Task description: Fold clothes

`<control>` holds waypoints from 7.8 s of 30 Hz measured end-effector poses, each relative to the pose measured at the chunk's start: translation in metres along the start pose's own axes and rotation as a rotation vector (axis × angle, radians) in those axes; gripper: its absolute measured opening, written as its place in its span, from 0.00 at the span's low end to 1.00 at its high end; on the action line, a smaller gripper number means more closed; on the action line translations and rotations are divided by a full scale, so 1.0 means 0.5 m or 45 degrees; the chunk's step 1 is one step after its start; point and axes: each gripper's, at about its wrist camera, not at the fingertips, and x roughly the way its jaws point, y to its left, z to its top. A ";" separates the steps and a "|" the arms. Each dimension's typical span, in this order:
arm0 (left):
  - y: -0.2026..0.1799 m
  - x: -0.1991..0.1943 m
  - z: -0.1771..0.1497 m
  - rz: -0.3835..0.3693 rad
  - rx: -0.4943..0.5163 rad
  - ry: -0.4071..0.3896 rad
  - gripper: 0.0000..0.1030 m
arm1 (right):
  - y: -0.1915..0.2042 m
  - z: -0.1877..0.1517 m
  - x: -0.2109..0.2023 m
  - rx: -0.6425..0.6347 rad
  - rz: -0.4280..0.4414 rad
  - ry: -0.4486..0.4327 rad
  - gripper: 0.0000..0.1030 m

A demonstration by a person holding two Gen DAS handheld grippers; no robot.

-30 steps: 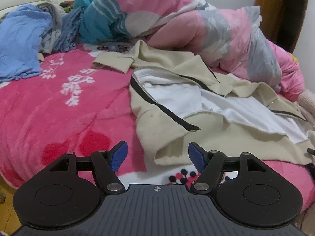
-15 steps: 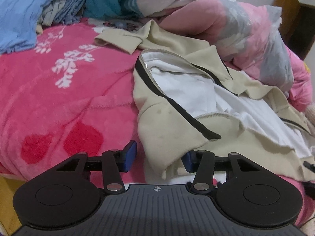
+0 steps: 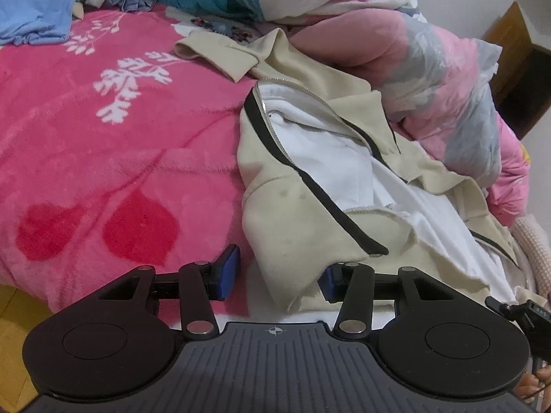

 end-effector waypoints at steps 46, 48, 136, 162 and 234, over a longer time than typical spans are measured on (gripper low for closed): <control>-0.066 -0.154 0.109 -0.098 0.136 -0.263 0.36 | 0.090 -0.018 -0.302 -0.514 -0.160 -0.151 0.27; -0.116 -0.114 0.134 -0.133 0.216 -0.229 0.36 | 0.116 0.008 -0.291 -0.569 -0.148 -0.169 0.27; -0.289 0.333 0.166 -0.412 0.403 -0.023 0.40 | 0.186 0.506 0.090 -0.745 -0.689 -0.061 0.17; -0.348 0.206 0.103 -0.388 0.437 0.054 0.53 | 0.108 0.324 -0.016 -0.850 -0.789 -0.054 0.52; -0.140 0.269 0.204 -0.135 0.253 -0.146 0.31 | 0.515 0.308 0.575 -1.106 -0.161 0.061 0.04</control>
